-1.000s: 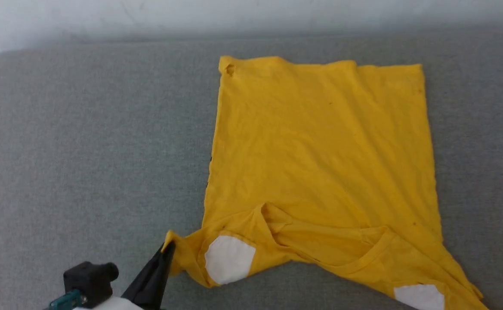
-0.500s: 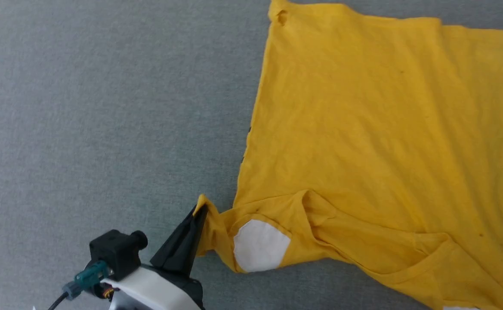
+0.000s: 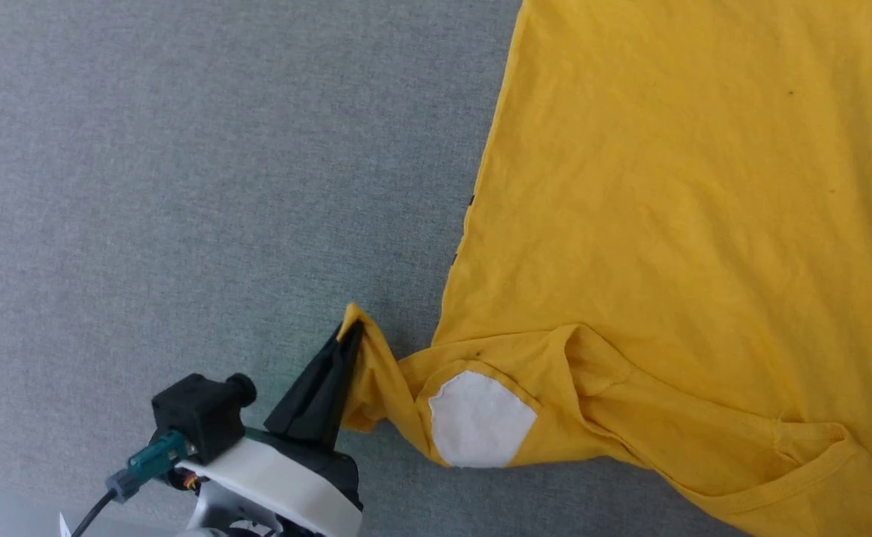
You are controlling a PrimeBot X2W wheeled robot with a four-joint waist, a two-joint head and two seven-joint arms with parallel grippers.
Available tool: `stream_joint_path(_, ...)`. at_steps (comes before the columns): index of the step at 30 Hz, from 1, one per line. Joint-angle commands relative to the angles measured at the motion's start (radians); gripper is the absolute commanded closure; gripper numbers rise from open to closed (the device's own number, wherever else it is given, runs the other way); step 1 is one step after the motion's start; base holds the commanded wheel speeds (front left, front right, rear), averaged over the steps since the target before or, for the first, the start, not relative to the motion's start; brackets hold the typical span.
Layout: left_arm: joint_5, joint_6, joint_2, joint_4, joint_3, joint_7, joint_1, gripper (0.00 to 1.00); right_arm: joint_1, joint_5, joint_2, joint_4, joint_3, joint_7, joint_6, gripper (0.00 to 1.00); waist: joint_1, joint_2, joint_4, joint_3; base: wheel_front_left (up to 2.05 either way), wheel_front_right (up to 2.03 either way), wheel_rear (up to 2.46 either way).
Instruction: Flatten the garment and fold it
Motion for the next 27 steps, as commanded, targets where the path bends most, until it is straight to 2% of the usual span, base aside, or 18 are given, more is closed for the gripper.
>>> stream_joint_path(1,-0.004,0.012,-0.012,0.003,0.015,-0.016,-0.008,1.0,0.008,-0.007,0.011,0.02,0.017,-0.004,-0.001,1.0,-0.0001,0.0,-0.015,-0.001,0.0,0.0,0.0)
stream_joint_path(10,-0.013,0.035,0.012,0.013,0.049,-0.022,0.023,1.0,-0.009,0.052,0.024,0.008,0.048,-0.081,-0.001,1.0,-0.0001,0.0,-0.089,-0.102,0.0,0.0,0.0)
stream_joint_path(17,-0.029,0.061,0.032,0.026,0.072,-0.013,0.071,1.0,0.115,0.154,0.004,-0.077,0.053,-0.114,-0.001,1.0,-0.0001,0.0,-0.168,-0.238,0.0,0.0,0.0)
stream_joint_path(20,-0.032,0.071,0.047,0.028,0.077,-0.006,0.098,1.0,0.231,0.19,0.005,-0.144,-0.007,-0.117,-0.001,1.0,-0.0001,0.0,-0.2,-0.285,0.0,0.0,0.0)
stream_joint_path(24,-0.035,0.081,0.06,0.026,0.082,-0.004,0.133,1.0,0.443,0.204,0.032,-0.26,-0.14,-0.119,-0.001,1.0,-0.0001,0.0,-0.233,-0.324,0.0,0.0,0.0)
stream_joint_path(27,-0.037,0.083,0.065,0.026,0.082,-0.006,0.151,1.0,0.632,0.207,0.114,-0.346,-0.263,-0.118,-0.001,1.0,-0.0001,0.0,-0.252,-0.341,0.0,0.0,0.0)
